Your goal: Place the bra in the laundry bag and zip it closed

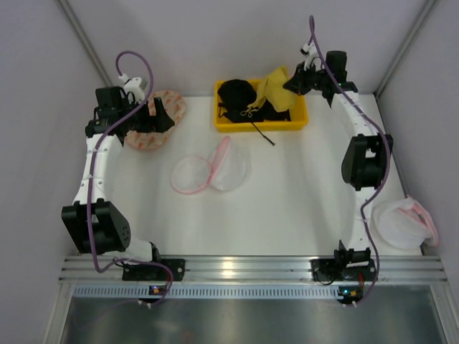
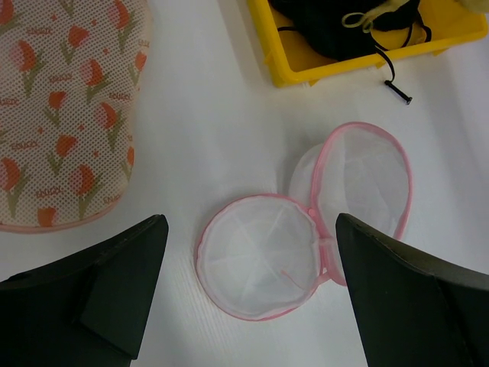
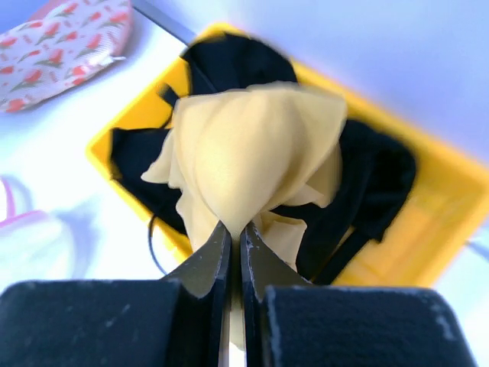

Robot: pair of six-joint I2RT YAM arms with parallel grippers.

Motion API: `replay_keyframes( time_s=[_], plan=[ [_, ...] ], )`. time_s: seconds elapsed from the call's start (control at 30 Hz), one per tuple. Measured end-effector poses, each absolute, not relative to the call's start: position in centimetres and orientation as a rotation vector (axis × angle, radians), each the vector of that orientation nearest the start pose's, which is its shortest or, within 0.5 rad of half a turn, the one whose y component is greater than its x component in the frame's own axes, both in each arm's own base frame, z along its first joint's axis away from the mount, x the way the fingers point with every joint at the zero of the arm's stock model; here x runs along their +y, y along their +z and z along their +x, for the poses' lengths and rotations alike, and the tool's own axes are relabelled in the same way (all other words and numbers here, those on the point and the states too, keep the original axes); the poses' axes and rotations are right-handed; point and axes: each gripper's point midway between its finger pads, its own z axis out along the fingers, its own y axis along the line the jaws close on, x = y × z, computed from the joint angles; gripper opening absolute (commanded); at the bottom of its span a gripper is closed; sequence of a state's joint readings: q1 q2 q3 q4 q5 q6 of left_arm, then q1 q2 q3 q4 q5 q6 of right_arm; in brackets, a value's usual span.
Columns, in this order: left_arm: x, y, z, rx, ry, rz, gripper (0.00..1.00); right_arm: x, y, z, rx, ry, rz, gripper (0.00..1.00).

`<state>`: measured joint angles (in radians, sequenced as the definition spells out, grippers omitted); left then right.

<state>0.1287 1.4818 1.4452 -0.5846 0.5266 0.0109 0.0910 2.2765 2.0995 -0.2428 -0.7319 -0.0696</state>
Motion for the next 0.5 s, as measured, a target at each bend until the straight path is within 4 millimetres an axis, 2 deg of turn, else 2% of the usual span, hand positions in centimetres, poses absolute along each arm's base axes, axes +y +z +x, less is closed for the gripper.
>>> replay_keyframes(
  time_s=[0.1,0.2,0.3,0.4,0.5],
  plan=[
    [-3.7,26.2,41.1,2.130,-0.503,0.173,0.97,15.9,27.4,57.1,1.734,0.635,-0.732,0.00],
    [-3.8,26.2,41.1,2.128,-0.514,0.178,0.97,14.7,32.6,53.1,1.644,0.529,-0.825,0.00],
    [-4.1,26.4,41.0,2.117,-0.533,0.192,0.97,13.7,35.8,49.4,1.579,0.436,-0.906,0.00],
    [-4.4,25.9,40.8,2.110,-0.550,0.205,0.97,12.5,36.3,45.8,1.568,0.353,-0.996,0.00],
    [-4.8,24.8,40.1,2.130,-0.575,0.206,0.97,11.1,34.5,42.5,1.619,0.279,-1.099,0.00]
  ],
)
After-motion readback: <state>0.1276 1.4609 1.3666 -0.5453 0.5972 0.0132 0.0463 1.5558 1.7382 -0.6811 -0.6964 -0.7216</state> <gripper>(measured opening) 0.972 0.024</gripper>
